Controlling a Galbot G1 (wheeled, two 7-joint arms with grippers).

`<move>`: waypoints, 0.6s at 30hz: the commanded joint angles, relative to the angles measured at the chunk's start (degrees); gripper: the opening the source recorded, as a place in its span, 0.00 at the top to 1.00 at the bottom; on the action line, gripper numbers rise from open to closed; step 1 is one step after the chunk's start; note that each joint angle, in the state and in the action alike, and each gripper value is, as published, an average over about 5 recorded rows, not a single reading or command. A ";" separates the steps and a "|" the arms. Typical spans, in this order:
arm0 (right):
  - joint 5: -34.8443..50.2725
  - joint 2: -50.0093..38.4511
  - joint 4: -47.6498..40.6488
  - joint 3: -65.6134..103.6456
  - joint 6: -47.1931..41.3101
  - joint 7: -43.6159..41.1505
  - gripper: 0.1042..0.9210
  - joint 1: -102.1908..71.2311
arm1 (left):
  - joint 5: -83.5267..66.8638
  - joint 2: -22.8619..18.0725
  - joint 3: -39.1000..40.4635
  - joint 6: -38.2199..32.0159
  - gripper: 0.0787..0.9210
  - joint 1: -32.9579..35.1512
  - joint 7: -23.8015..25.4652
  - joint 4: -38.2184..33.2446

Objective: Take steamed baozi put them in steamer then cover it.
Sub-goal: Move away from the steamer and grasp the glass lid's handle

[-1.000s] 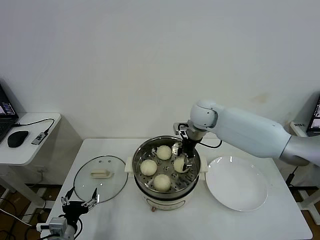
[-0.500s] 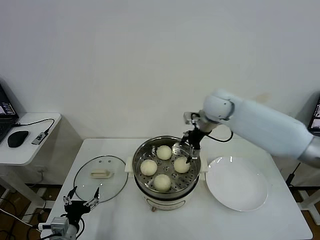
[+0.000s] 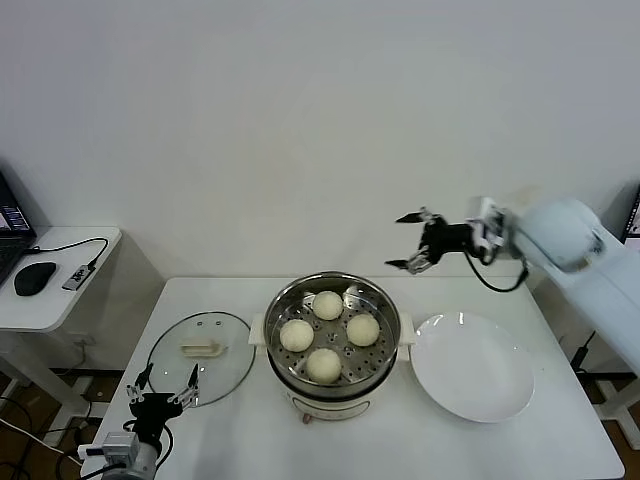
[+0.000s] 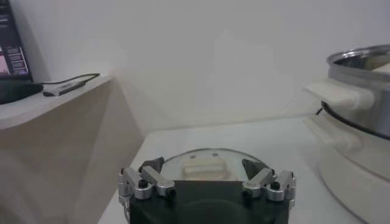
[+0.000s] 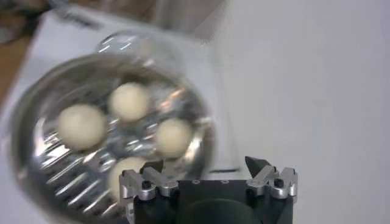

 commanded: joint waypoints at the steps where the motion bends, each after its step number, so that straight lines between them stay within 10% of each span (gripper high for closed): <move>1: 4.38 8.95 9.34 41.76 9.82 21.44 0.12 -44.03 | 6.57 2.26 0.77 -7.96 0.12 -2.17 -3.76 2.83; 18: 11.31 33.48 9.09 52.04 20.51 26.14 0.12 -63.94 | 69.79 8.56 6.92 -19.32 0.12 -6.26 -14.07 14.42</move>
